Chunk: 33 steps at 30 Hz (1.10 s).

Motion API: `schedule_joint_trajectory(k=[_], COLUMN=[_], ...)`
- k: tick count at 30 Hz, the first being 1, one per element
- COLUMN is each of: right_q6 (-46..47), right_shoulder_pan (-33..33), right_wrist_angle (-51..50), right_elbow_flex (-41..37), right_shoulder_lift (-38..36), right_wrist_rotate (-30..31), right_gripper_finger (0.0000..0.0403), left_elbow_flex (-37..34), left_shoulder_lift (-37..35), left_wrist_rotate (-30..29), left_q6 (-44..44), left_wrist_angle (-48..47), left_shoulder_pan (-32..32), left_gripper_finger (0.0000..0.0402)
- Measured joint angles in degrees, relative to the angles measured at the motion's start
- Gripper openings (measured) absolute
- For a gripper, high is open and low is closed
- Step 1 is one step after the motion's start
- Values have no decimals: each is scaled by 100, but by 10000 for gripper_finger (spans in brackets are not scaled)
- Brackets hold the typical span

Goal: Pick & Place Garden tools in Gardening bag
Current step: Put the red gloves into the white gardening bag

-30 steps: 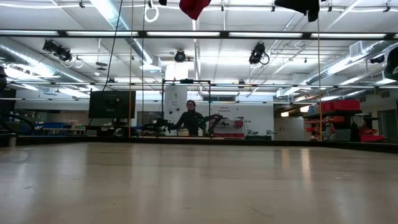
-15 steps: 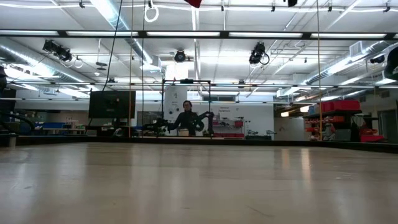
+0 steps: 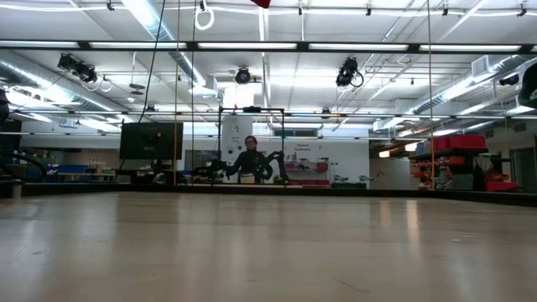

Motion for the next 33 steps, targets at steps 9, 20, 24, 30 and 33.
schedule_joint_trajectory(k=[9,20,24,30,33], right_q6=[97,387,352,402,461], right_shoulder_pan=[-2,-2,0,-2,-2], right_wrist_angle=[628,1033,1078,1138,1157], right_elbow_flex=[3,2,4,3,4], right_shoulder_lift=[271,555,555,555,555], right_wrist_rotate=[-41,-38,-18,70,69], right_gripper_finger=[400,400,400,400,400], left_elbow_flex=[-2,-2,-2,-2,-2], left_shoulder_lift=[0,0,0,0,0], left_wrist_rotate=[0,0,0,-1,-30], left_q6=[2,3,2,-4,-10], left_wrist_angle=[0,0,0,-4,-4], left_shoulder_pan=[0,0,0,0,0], left_gripper_finger=[16,16,16,16,16])
